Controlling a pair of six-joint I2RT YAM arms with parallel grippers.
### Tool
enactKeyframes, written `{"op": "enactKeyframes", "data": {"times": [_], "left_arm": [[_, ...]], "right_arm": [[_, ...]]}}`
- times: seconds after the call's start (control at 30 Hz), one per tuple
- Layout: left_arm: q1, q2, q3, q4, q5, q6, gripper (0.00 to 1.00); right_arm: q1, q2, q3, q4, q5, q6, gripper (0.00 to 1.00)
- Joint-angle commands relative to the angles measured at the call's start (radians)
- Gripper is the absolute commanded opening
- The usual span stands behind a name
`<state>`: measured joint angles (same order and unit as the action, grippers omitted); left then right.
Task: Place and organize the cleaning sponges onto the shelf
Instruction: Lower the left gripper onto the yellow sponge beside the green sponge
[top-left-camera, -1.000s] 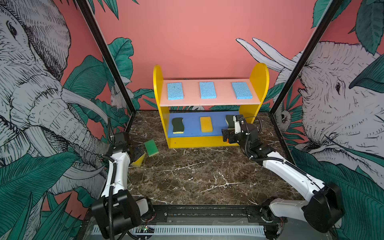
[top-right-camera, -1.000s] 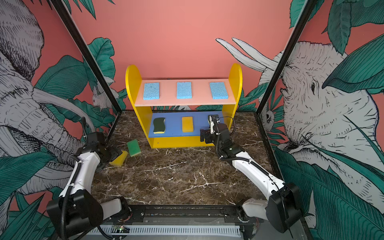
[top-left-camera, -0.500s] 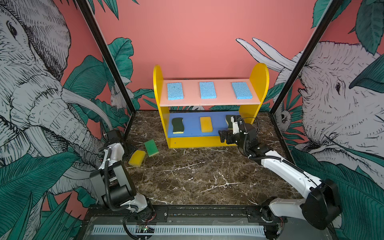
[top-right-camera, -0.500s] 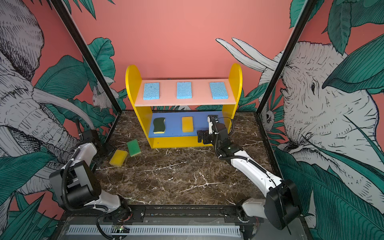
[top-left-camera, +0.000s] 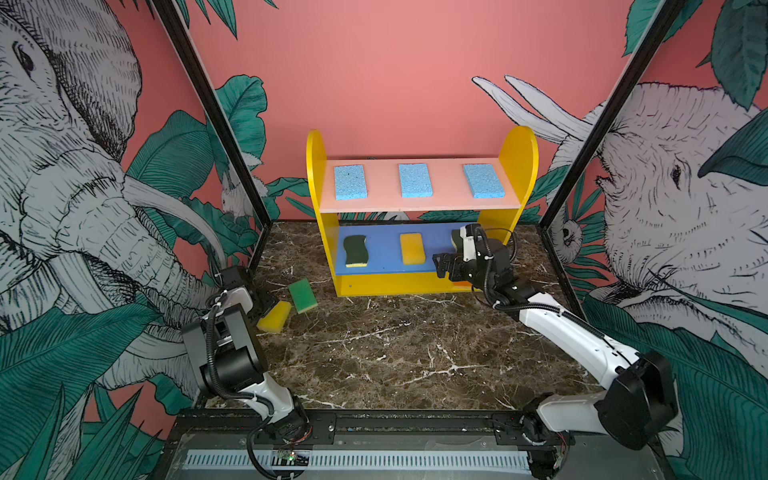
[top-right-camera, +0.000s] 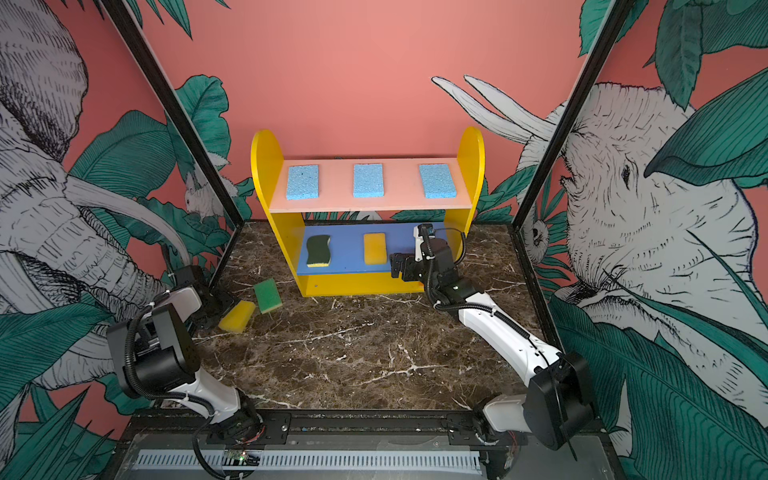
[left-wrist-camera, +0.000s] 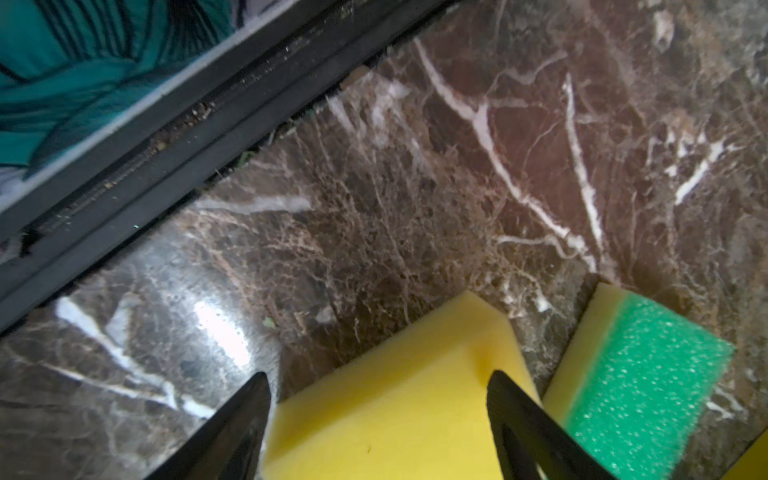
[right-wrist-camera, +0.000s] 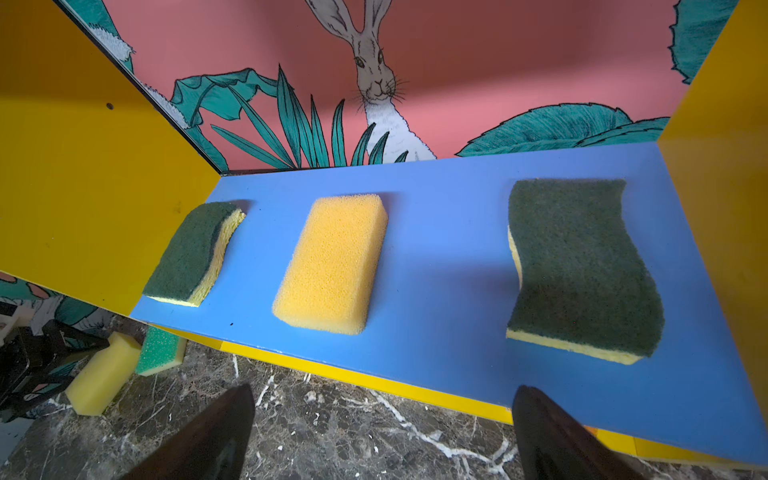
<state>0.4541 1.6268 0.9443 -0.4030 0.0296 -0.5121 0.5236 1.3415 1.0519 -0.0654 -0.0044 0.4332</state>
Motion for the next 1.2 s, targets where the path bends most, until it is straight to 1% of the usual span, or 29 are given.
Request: {"op": "enactKeyframes", "data": {"times": [0.0,0.1,0.3,0.37,0.47,0.6,0.8,0.93,1.03,1.07,1.17], "left_arm": [[0.0,-0.039,-0.039,0.043,0.027,0.0,0.83],[-0.017,-0.049,-0.068,0.056,0.043,-0.005,0.83],[-0.124,-0.117,-0.113,0.052,0.028,-0.032,0.83],[-0.144,-0.136,-0.13,0.048,0.038,-0.046,0.83],[-0.156,-0.171,-0.163,0.033,0.052,-0.052,0.83],[-0.165,-0.267,-0.234,0.016,0.057,-0.051,0.83],[-0.181,-0.357,-0.312,0.016,0.127,-0.027,0.84],[-0.211,-0.412,-0.329,-0.016,0.167,0.009,0.84],[-0.215,-0.48,-0.335,-0.053,0.196,0.033,0.84],[-0.216,-0.511,-0.334,-0.074,0.183,0.048,0.84],[-0.215,-0.586,-0.323,-0.136,0.076,0.082,0.87]], "right_arm": [[0.004,-0.016,0.005,-0.005,-0.011,0.021,0.99],[0.004,-0.028,-0.012,-0.006,-0.012,0.021,0.99],[0.004,-0.051,-0.035,-0.008,-0.009,0.014,0.99],[0.004,-0.054,-0.042,-0.004,-0.014,0.013,0.99],[0.005,-0.058,-0.064,0.008,-0.024,0.015,0.99],[0.005,-0.059,-0.081,0.015,-0.03,0.01,0.99],[0.004,-0.051,-0.094,0.033,-0.048,-0.001,0.99],[0.005,-0.054,-0.108,0.045,-0.058,-0.001,0.99],[0.004,-0.059,-0.119,0.051,-0.058,-0.002,0.99],[0.004,-0.062,-0.124,0.055,-0.057,-0.002,0.99],[0.004,-0.066,-0.138,0.069,-0.058,0.001,0.99]]}}
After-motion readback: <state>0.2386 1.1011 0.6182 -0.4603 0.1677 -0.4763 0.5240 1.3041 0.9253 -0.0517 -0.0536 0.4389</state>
